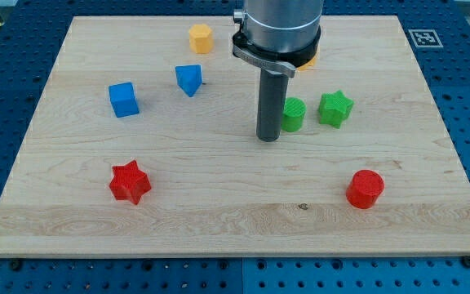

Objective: Move the green circle close to the green star

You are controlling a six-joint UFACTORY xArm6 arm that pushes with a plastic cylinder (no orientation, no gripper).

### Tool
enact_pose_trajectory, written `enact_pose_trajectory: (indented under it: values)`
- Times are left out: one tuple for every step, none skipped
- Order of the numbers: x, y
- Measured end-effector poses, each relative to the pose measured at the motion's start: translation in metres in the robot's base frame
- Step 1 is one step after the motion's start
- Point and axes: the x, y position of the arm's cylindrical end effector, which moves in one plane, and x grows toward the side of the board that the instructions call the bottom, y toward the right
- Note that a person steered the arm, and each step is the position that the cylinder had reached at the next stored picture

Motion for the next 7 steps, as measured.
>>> enact_pose_trajectory:
  values:
    - [0.000,0.009]
    - [0.000,0.009]
    - [-0.014,0.009]
    - [-0.023,0.008]
    - [-0.034,0.008]
    - [-0.035,0.008]
    - [-0.043,0.008]
